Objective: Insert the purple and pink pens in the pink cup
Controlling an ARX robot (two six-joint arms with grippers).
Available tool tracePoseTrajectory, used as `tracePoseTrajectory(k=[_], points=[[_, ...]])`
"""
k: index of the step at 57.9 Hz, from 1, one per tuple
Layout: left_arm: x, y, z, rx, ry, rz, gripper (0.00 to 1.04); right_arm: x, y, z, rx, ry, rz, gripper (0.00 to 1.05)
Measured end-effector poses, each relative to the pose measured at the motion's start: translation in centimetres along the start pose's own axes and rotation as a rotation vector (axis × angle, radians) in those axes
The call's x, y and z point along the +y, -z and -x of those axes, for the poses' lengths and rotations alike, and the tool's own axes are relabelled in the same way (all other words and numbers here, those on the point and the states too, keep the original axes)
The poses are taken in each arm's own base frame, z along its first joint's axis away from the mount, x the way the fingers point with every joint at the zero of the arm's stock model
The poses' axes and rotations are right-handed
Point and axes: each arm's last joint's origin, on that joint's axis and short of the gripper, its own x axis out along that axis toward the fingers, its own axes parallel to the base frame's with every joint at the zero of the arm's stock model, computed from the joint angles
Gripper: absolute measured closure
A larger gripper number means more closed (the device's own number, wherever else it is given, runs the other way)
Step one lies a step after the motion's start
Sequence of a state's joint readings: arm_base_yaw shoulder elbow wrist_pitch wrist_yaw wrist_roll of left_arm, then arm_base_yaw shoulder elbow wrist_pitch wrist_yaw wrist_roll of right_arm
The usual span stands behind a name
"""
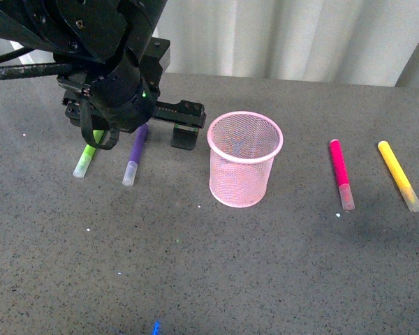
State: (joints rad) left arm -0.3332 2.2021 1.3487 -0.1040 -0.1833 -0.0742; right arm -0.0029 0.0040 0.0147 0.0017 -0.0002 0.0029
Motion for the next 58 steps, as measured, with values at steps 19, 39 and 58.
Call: tracePoseTrajectory(k=[19, 39, 58], points=[[0.1, -0.3, -1.8, 0.004, -0.022, 0.015, 0.07, 0.0, 0.0, 0.0, 0.000, 0.000, 0.000, 0.07], [-0.4, -0.6, -3.8, 0.009, -0.036, 0.008, 0.07, 0.0, 0.0, 0.0, 0.000, 0.000, 0.000, 0.07], [-0.8, -0.8, -4.2, 0.003, -0.046, -0.001, 0.36, 0.0, 0.0, 0.0, 0.000, 0.000, 0.000, 0.07]])
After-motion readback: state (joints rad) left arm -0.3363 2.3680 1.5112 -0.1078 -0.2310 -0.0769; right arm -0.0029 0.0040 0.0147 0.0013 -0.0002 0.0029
